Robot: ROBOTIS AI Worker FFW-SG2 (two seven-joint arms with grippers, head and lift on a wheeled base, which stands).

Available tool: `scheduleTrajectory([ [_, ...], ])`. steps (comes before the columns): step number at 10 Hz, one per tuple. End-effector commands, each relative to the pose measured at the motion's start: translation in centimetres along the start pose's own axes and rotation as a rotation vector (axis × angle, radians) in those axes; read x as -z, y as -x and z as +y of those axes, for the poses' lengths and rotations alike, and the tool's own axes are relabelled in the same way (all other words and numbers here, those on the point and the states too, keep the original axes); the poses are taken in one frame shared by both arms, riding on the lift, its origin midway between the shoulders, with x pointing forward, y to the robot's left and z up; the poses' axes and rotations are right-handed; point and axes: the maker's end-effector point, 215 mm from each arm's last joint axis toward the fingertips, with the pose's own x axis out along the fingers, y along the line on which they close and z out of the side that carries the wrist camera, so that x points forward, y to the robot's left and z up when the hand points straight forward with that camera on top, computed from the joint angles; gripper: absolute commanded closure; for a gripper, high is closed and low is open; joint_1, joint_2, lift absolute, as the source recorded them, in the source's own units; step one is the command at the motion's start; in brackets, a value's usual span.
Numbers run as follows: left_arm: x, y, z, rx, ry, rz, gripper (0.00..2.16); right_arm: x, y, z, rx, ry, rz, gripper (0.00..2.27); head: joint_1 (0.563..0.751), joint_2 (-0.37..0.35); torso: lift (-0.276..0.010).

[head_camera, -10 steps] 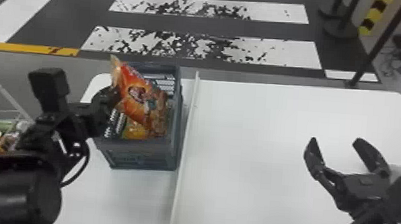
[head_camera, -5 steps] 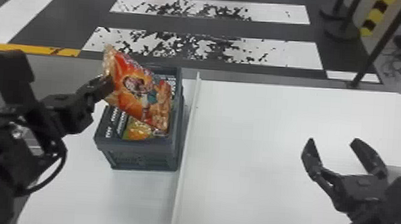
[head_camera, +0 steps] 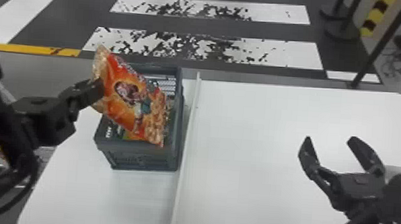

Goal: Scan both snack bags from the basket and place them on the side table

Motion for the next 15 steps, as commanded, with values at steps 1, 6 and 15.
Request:
scheduleTrajectory([
  [1,0.1,0.5,-0.6,0.008,-0.001,0.010,2.14,-0.2,0.0,0.2,-0.003,0.002,0.005,0.07,0.695,0.086,-0.075],
  [6,2.3,-2.1,-14.0,0.312,0.042,0.059,2.14,-0.9,0.7,0.4,-0.003,0.015,0.003,0.07,0.695,-0.034,-0.075],
  [15,19.2,-11.2,-27.5,0.600,-0.021,0.134,0.12,-0.8,1.4,-2.1,0.053,0.023,0.006,0.07,0.695,-0.338,-0.075],
])
